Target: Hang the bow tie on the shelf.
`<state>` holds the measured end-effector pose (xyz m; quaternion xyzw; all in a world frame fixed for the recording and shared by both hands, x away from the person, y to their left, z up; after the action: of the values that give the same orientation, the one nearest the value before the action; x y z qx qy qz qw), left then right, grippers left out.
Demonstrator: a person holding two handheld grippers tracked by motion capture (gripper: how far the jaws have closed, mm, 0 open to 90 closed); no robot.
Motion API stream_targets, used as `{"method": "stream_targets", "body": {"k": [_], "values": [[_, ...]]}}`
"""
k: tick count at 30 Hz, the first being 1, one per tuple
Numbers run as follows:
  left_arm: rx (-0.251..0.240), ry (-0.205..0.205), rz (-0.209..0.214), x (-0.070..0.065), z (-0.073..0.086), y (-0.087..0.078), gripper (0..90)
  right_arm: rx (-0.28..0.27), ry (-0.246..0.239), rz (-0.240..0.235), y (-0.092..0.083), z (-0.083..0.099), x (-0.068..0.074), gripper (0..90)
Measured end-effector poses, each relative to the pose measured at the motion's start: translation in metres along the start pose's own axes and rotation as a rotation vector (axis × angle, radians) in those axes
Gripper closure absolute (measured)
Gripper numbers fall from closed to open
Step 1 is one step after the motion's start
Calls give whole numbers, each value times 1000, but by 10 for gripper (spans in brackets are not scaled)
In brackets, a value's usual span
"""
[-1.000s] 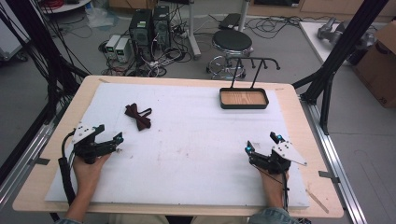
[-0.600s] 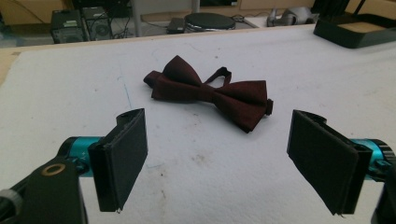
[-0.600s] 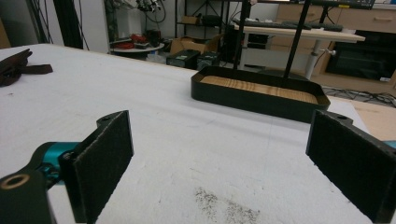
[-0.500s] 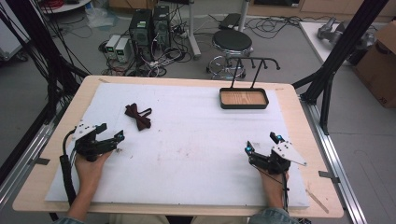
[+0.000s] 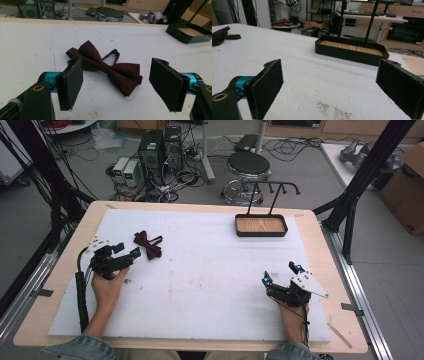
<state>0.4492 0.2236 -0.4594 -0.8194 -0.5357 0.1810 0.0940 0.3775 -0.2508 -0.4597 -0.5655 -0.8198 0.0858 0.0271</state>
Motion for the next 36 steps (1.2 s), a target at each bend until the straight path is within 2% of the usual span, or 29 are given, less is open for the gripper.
{"method": "stream_targets", "body": {"k": [3, 4, 5, 8, 11, 15, 20, 23, 26, 30, 31, 33, 36], "values": [[29, -7, -20, 2, 0, 13, 288, -2, 2, -3, 0, 0, 0, 65], [43, -14, -42, 3, -1, 18, 298, -4, 2, -5, 0, 0, 0, 65], [67, -37, -65, 5, -2, 27, 315, -4, 3, -6, 0, 0, 1, 65], [78, -58, -67, 5, -4, 34, 322, -5, 3, -7, 0, 0, 1, 65], [95, -95, -94, 7, -5, 44, 343, -4, 3, -8, 0, 0, 1, 65], [144, -142, -121, 9, -2, 56, 351, -5, 0, -8, 0, 0, 1, 65], [170, -174, -155, 10, 4, 68, 372, -4, 3, -9, 0, 0, 1, 65], [184, -177, -174, 12, 8, 72, 375, -5, 4, -10, 0, 0, 1, 65], [226, -181, -202, 16, 14, 76, 384, -4, 5, -11, 0, 0, 1, 65], [250, -189, -209, 16, 17, 78, 415, -4, 4, -11, 0, 0, 1, 65], [256, -183, -215, 16, 18, 78, 434, -4, 5, -10, 0, 0, 1, 65], [270, -173, -229, 17, 20, 78, 541, -4, 4, -11, 0, 0, 1, 65], [278, -165, -229, 16, 20, 78, 636, -5, 6, -12, 0, 0, 1, 65]]}}
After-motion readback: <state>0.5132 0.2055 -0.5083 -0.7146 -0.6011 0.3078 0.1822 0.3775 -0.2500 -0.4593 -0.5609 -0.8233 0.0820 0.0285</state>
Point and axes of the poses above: each handheld gripper's, and its own axes: y roughly forward along the jaws, z roughly out of its underside, x roughly to its left, the point moved 10 cm from there along y, roughly forward along the jaws
